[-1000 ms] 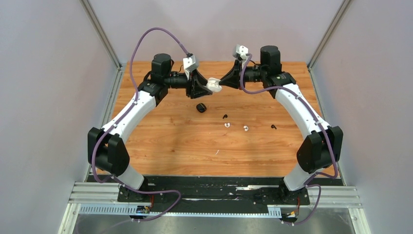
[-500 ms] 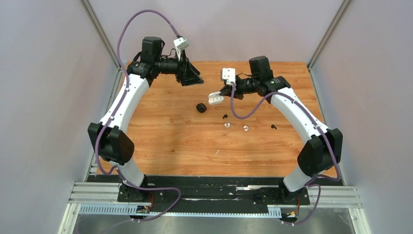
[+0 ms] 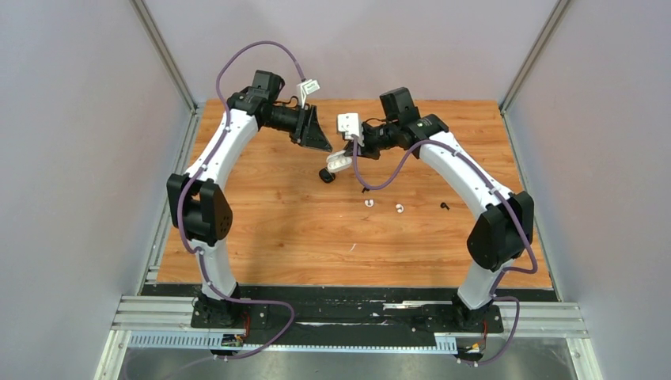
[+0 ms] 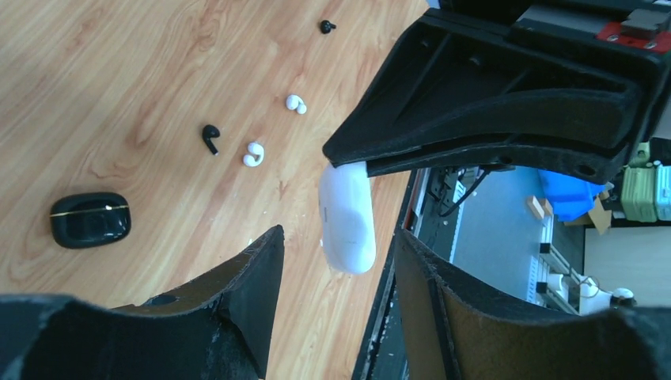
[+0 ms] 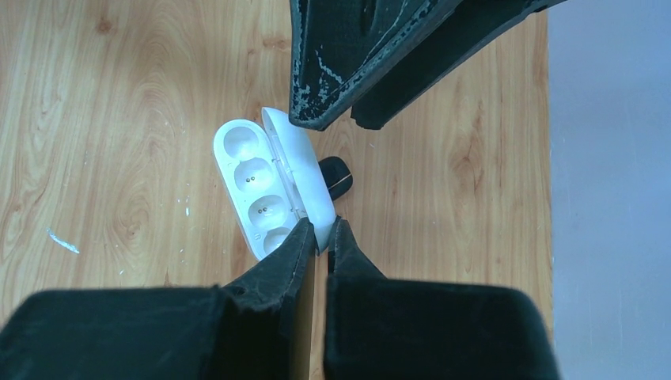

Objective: Insert the wireless bluetooth earbuds into the charging case
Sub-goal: Open the charging case.

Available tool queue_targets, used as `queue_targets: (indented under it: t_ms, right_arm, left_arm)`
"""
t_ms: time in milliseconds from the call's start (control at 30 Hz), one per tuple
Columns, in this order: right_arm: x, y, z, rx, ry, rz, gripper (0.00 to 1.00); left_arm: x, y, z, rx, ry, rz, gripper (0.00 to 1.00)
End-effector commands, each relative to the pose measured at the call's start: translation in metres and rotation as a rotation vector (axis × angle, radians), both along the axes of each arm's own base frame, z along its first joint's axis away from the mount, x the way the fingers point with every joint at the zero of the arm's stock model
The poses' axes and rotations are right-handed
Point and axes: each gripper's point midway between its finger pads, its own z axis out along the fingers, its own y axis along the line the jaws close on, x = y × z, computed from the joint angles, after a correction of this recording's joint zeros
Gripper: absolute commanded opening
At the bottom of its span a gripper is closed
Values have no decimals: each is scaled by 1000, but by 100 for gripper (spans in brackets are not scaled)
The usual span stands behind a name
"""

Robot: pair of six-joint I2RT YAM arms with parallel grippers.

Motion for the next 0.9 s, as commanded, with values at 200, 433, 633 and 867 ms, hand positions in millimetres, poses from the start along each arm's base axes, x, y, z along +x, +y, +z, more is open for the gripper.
queue_targets:
  t_ms: [200, 433, 633, 867]
  right_arm:
    - [5, 14, 13, 11, 9, 10, 0]
    - [6, 20, 15, 34, 48, 5, 0]
    - [5, 21, 17, 40, 56, 5, 0]
    - [4, 20, 17, 39, 60, 1, 0]
  left_arm:
    - [2, -8, 5, 6, 20, -18, 59]
    - [0, -14, 0, 35, -56, -47, 55]
    - [3, -14, -2, 43, -68, -36, 46]
    - [2, -13, -9, 65, -50, -36, 43]
